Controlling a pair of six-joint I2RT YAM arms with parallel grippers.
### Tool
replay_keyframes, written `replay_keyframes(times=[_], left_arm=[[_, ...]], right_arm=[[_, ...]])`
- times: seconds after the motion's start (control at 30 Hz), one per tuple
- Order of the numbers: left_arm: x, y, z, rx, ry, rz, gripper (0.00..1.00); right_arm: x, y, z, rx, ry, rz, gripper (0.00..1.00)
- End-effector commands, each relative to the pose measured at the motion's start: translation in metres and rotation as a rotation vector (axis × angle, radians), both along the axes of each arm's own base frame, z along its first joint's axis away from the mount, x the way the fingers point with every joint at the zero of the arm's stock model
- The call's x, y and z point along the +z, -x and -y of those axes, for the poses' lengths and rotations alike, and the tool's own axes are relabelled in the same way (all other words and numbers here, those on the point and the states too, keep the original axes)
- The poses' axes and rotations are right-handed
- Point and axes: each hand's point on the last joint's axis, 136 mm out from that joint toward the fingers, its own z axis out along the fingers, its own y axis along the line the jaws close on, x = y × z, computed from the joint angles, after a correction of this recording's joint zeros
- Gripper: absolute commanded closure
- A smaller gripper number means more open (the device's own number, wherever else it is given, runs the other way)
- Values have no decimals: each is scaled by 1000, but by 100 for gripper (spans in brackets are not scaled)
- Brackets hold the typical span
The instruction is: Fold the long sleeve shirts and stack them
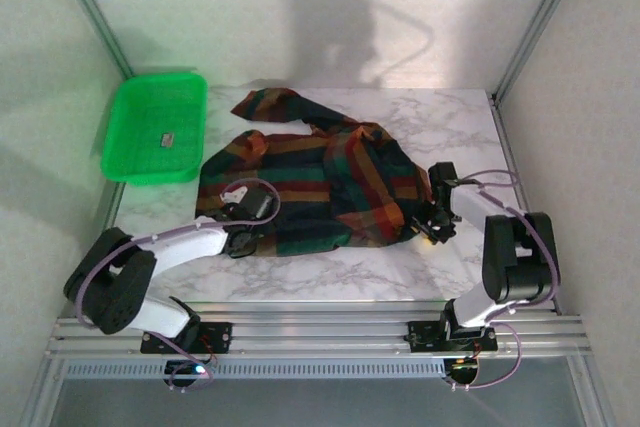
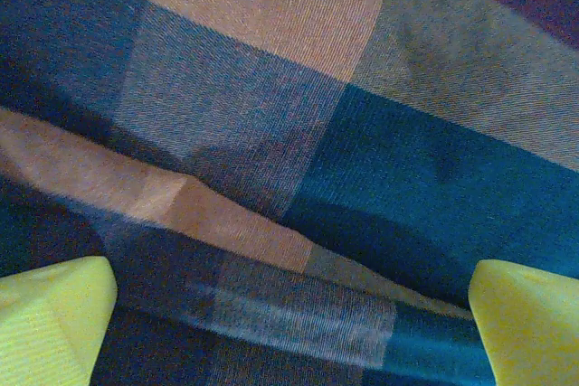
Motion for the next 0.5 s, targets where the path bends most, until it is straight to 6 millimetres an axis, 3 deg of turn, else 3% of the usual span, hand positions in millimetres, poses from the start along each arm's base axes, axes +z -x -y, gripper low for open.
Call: replay_keyframes(times=[0.0, 0.17, 0.23, 0.37, 0.47], left_arm=[[37, -12, 3, -8, 4, 89, 0], [102, -56, 47, -123, 89, 205, 0], [121, -74, 71, -187, 138, 235, 0], [157, -105, 117, -317, 262, 323, 0], [170, -120, 132, -349, 321, 350, 0]], right_arm=[[21, 30, 15, -57, 61, -42, 66], [123, -48, -20, 112, -97, 350, 38], [144, -81, -42, 203, -190, 406, 34], [169, -156, -73, 228, -337, 491, 32], [166, -204, -87, 166, -421, 481, 32]])
